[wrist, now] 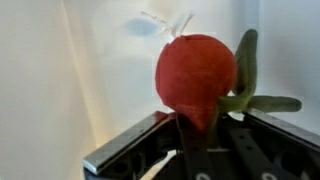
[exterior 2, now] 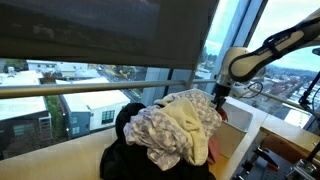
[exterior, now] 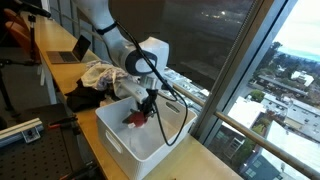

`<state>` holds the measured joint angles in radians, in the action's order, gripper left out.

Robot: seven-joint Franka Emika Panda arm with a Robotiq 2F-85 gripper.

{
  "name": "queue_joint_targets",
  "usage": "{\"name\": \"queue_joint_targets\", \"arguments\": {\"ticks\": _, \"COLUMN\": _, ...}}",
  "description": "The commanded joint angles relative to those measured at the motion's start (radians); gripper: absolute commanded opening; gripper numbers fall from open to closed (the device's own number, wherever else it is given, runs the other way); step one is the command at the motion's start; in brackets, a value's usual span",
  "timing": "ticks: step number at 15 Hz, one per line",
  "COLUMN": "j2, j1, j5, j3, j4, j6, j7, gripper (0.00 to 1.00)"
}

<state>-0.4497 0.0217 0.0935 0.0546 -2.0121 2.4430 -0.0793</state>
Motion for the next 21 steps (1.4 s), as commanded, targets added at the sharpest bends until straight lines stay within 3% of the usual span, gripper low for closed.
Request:
{"name": "queue_joint_targets", "arguments": {"ticks": 1, "j2": 0.099, "j1": -0.048, "j5": 0.022, "j3": -0.029, "j4": 0.028, "j6": -0.07, "j7": 0.026, "gripper": 0.03}}
{"name": "queue_joint_targets", "arguments": {"ticks": 9, "j2": 0.138, "j1": -0.234, "j5": 0.04, "j3": -0.17, "j4": 0.198, "j6": -0.223, "j7": 0.092, "gripper": 0.03}}
{"name": "queue_joint_targets", "arguments": {"ticks": 13, "j2": 0.088, "j1": -0.324, "j5": 0.077, "j3": -0.224, "j4": 0.328, "j6": -0.303, "j7": 0.117, "gripper": 0.03}}
{"name": "queue_joint_targets", "arguments": {"ticks": 17, "j2": 0.043, "j1": -0.36, "j5": 0.094, "j3": -0.232, "j4": 0.393, "j6": -0.355, "j7": 0.112, "gripper": 0.03}}
{"name": "queue_joint_targets", "arguments": {"ticks": 21, "j2": 0.005, "j1": -0.354, "j5": 0.083, "j3": -0.226, "j4": 0.431, "j6": -0.38, "j7": 0.103, "gripper": 0.03}}
